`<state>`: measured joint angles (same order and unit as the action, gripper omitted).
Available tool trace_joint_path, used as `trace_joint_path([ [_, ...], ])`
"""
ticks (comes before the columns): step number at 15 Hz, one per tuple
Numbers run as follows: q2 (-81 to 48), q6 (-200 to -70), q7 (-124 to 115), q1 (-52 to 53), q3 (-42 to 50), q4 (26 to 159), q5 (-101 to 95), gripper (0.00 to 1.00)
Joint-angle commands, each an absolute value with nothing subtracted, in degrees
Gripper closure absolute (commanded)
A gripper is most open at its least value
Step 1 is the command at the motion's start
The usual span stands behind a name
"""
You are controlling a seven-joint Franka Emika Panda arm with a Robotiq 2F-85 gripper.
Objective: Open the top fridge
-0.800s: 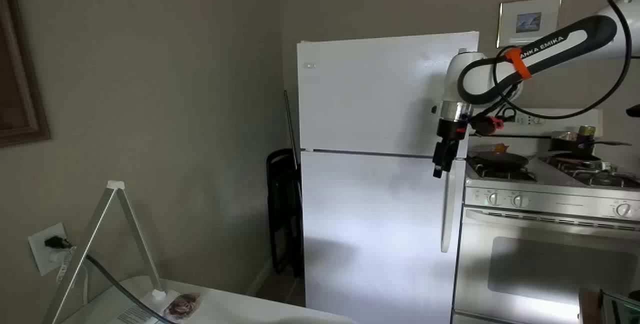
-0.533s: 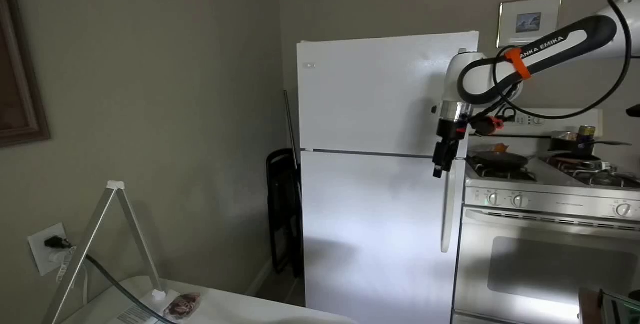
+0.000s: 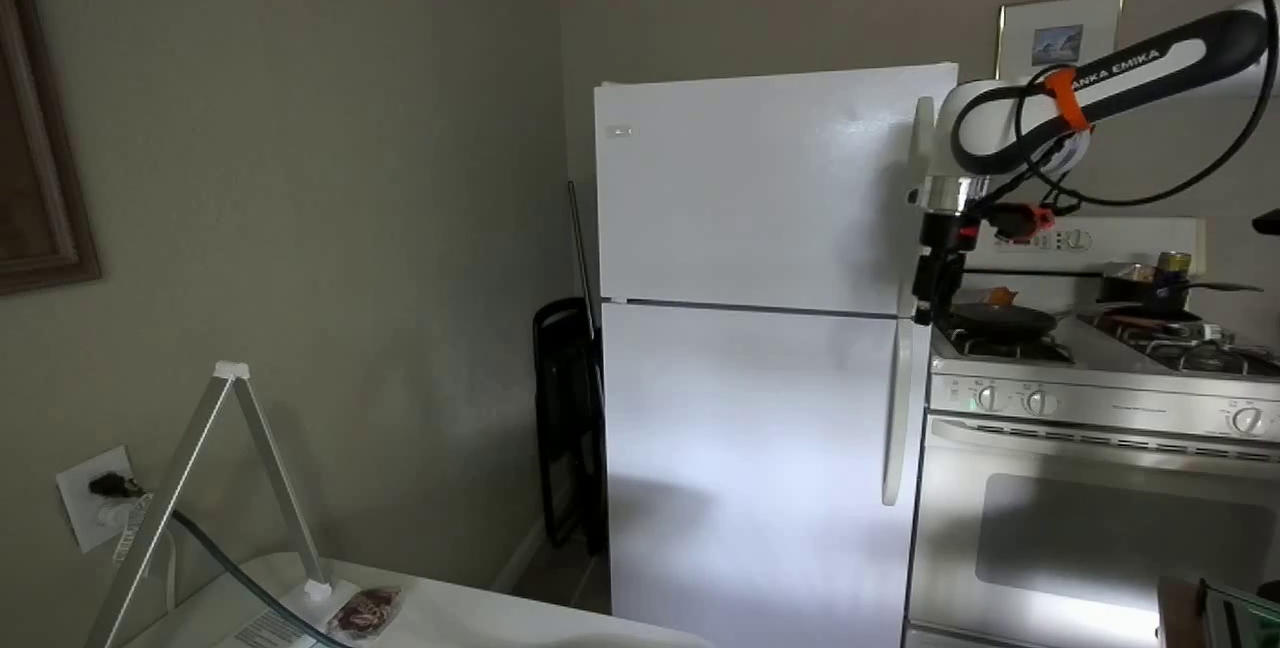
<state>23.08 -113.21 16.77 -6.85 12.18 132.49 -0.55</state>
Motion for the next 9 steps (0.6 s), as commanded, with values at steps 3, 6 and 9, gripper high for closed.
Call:
trace_joint_path([
  [3,27.4,-99.8,22.9,-12.7,19.9,125.0,-1.9,0.00],
  [6,26.5,-93.4,27.6,-14.1,23.8,118.7,-2.8,0.00],
  [9,25.4,-95.9,31.5,-14.5,27.1,114.4,-2.9,0.00],
])
